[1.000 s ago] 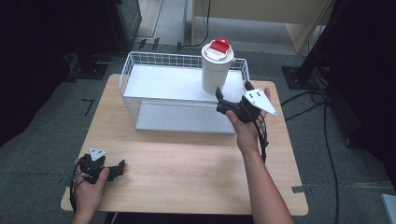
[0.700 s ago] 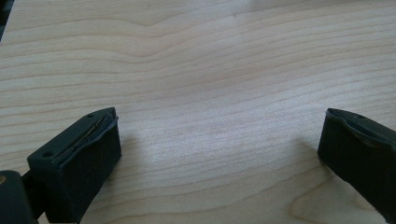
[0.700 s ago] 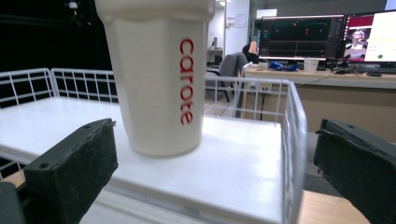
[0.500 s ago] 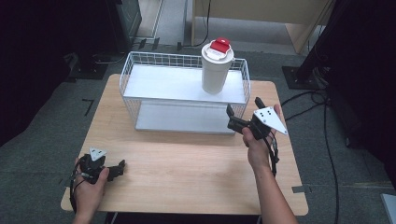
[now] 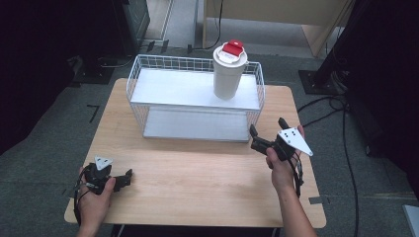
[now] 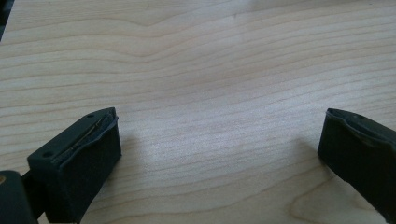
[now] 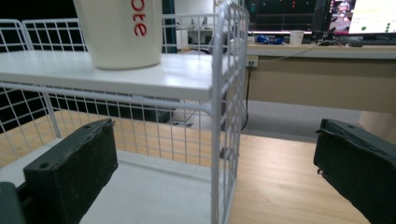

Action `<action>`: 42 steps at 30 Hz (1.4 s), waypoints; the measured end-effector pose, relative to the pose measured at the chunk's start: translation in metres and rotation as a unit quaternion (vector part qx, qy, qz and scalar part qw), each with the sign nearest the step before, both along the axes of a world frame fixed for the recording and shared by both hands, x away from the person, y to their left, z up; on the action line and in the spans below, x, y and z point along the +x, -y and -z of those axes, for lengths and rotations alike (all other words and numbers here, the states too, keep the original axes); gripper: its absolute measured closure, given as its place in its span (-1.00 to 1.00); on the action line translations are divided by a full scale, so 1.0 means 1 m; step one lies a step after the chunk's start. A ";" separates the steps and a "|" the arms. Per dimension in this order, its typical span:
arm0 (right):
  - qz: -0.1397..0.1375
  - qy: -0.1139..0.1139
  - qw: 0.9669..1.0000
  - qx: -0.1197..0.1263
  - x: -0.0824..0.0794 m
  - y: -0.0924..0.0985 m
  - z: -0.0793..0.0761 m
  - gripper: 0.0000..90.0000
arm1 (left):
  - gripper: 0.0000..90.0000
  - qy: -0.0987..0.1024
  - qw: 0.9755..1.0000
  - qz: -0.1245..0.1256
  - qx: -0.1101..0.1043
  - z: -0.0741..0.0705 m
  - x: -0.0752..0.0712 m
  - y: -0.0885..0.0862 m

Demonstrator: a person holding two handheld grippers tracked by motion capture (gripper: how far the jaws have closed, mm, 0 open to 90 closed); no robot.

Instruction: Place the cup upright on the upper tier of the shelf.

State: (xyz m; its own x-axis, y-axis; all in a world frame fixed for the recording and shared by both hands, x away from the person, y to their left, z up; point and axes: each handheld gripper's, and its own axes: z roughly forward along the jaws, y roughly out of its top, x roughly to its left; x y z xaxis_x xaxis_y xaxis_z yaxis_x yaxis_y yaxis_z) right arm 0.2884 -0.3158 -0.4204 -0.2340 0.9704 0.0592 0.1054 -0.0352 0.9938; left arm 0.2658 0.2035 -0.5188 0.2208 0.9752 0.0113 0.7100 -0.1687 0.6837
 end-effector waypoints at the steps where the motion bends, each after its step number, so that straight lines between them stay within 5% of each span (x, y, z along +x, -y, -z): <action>1: 0.002 -0.004 1.000 0.001 -0.001 0.002 0.002 -1.00 | -1.00 0.000 1.000 0.000 0.000 0.000 0.000 0.000; 21: 0.027 -0.056 0.998 -0.009 -0.024 0.037 0.045 -1.00 | -1.00 0.000 1.000 0.000 0.000 0.000 0.000 0.000; 33: 0.049 -0.093 0.994 -0.018 -0.046 0.064 0.064 -1.00 | -1.00 0.000 1.000 0.000 0.000 0.000 0.000 0.000; 42: 0.073 -0.127 0.989 -0.034 -0.065 0.084 0.080 -1.00 | -1.00 0.000 1.000 0.000 0.000 0.000 0.000 0.000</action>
